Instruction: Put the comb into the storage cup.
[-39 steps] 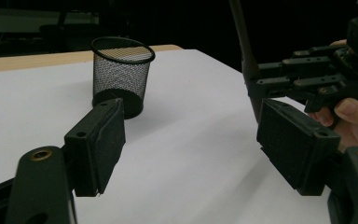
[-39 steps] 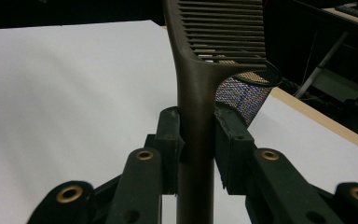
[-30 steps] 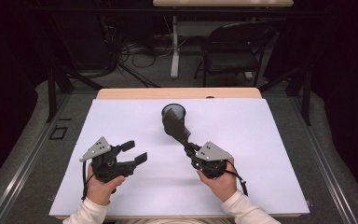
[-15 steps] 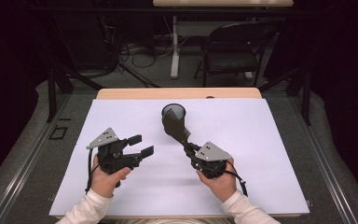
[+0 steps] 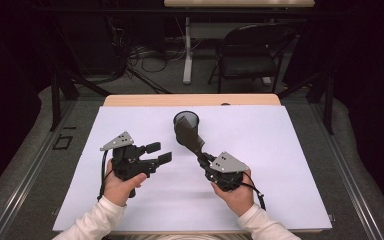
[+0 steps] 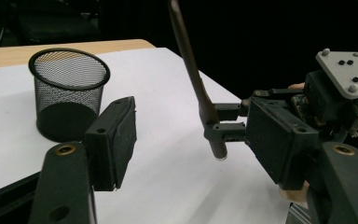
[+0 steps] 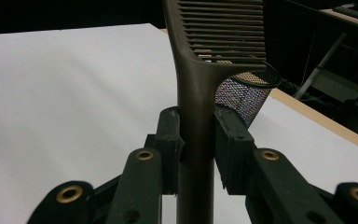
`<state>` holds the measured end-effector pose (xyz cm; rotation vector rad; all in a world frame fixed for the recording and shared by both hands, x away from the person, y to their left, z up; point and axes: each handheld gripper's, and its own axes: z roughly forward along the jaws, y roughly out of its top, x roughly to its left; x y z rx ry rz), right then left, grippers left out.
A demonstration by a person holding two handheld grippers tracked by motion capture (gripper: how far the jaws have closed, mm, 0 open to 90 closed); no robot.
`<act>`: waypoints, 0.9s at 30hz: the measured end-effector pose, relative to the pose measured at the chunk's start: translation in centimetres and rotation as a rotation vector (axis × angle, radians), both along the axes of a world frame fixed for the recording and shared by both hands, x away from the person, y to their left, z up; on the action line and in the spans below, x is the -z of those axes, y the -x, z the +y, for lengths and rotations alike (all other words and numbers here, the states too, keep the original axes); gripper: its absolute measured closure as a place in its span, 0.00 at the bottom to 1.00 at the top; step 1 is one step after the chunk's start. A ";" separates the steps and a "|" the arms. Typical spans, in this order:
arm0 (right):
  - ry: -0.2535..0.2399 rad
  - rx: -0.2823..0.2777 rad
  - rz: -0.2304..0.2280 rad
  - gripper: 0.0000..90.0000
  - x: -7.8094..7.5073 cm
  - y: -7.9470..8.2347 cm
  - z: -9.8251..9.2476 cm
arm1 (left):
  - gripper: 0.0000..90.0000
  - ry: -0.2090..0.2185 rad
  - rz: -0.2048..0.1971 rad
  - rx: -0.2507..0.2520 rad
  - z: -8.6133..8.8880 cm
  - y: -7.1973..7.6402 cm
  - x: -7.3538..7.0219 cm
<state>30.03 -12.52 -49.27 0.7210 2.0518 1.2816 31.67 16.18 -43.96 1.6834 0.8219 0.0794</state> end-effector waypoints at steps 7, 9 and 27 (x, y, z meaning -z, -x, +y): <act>-0.001 -0.001 0.002 0.81 0.0 0.0 0.0 | 0.40 0.011 0.019 -0.011 -0.6 -0.7 -0.4; -0.001 0.000 0.001 0.81 0.0 0.0 0.0 | 0.40 0.024 0.027 -0.014 -0.7 -1.0 -0.5; 0.002 -0.003 0.003 0.81 0.1 0.0 0.2 | 0.50 0.055 0.106 -0.034 -1.1 -2.4 -1.5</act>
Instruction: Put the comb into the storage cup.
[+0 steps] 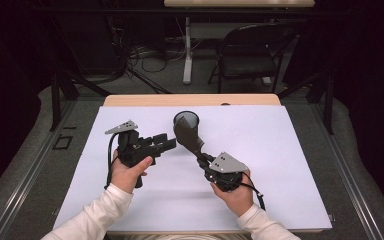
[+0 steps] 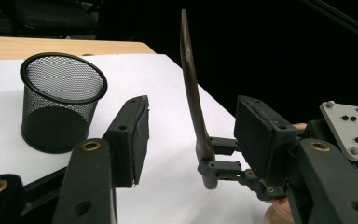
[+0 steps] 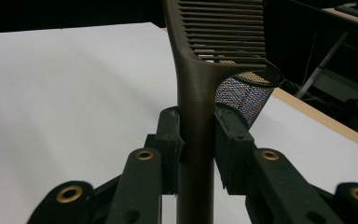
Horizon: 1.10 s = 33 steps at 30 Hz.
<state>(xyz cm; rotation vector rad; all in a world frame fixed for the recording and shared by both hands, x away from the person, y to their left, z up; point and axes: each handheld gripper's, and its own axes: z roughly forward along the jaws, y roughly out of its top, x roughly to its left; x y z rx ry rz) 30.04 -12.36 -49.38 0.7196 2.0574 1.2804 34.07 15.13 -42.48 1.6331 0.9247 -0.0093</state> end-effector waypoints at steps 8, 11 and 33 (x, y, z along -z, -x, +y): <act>0.005 -0.004 -0.002 0.81 0.0 0.1 0.1 | 0.52 -0.012 0.020 0.007 -0.5 -0.6 -0.4; 0.005 -0.004 -0.002 0.81 0.1 0.1 0.1 | 0.54 -0.018 0.027 0.007 -0.6 -0.8 -0.6; 0.012 -0.016 -0.003 0.81 0.2 0.2 0.3 | 0.61 -0.070 0.077 0.022 -1.7 -2.5 -1.7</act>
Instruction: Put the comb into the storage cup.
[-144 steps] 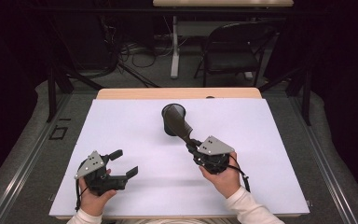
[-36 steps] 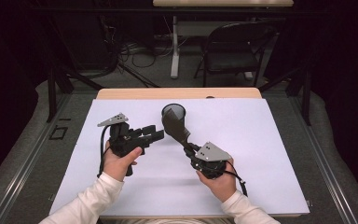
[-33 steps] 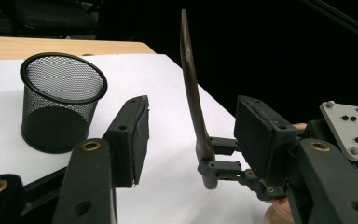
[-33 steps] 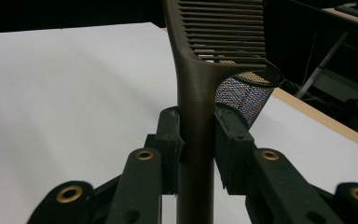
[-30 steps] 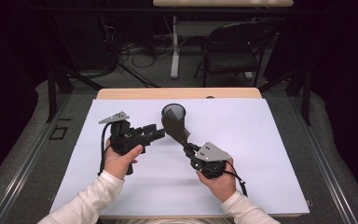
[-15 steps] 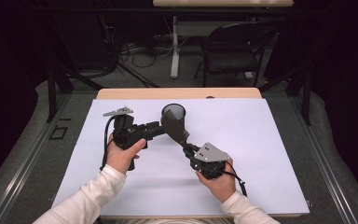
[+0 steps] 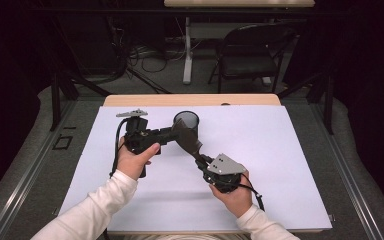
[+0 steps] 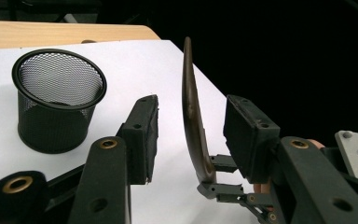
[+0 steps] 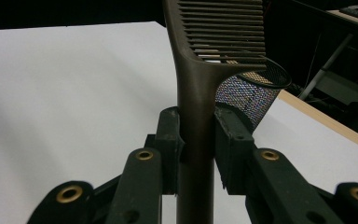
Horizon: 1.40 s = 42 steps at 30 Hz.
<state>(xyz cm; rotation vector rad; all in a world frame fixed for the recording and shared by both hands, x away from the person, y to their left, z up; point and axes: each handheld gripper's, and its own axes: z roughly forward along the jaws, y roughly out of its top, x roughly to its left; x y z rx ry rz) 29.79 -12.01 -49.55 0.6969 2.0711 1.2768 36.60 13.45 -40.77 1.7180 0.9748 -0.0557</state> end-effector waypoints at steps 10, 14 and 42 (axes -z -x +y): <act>0.002 -0.004 0.001 0.81 0.0 0.0 0.1 | 0.64 -0.006 0.007 0.013 -0.6 -0.5 -0.1; 0.001 -0.007 0.001 0.81 0.1 0.1 0.2 | 0.65 -0.017 0.008 0.014 -0.9 -0.8 0.0; 0.007 -0.019 0.000 0.81 0.2 0.2 0.4 | 0.80 -0.005 0.057 0.025 -1.7 -1.7 0.5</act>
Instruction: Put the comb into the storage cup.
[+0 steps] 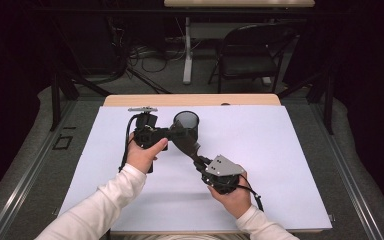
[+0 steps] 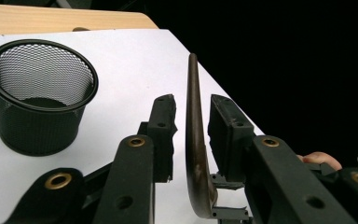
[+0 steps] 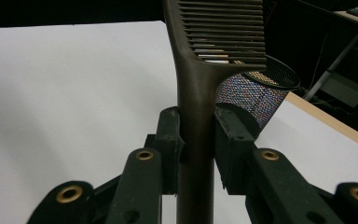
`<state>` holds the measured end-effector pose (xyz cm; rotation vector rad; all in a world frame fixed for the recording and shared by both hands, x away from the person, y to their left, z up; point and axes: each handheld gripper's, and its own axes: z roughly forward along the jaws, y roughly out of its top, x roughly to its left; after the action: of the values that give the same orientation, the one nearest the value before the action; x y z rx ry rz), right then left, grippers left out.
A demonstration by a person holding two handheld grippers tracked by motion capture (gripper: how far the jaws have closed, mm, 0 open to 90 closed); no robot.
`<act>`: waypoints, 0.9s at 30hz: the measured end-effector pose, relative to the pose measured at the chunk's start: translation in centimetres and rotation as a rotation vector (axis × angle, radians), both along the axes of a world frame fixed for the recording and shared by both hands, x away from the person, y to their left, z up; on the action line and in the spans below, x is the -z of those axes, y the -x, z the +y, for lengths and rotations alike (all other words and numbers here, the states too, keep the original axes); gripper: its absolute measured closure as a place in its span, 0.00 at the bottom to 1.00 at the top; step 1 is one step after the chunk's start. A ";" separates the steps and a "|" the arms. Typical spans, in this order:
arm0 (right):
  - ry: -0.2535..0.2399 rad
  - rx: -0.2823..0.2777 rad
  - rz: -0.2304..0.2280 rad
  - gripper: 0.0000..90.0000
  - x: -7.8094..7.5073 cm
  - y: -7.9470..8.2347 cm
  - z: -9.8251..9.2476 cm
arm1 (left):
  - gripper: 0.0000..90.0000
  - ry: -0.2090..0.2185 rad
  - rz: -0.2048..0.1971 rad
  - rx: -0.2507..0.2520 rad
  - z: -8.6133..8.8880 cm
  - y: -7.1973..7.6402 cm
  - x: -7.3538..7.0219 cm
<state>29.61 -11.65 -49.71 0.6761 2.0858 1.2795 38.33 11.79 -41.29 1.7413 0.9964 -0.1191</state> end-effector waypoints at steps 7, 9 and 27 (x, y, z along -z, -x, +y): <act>0.000 -0.001 0.002 0.81 0.0 0.0 0.0 | 0.85 0.006 0.017 0.002 0.0 0.0 0.1; -0.002 -0.002 0.003 0.81 0.0 0.0 0.0 | 0.86 0.007 0.022 0.003 0.0 -0.1 0.1; 0.000 -0.003 0.003 0.81 0.1 0.0 0.1 | 0.95 0.048 0.068 0.017 0.2 -0.2 0.3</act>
<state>29.57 -11.54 -49.82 0.6758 2.0894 1.2813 38.52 11.97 -41.57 1.7120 1.0198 -0.2130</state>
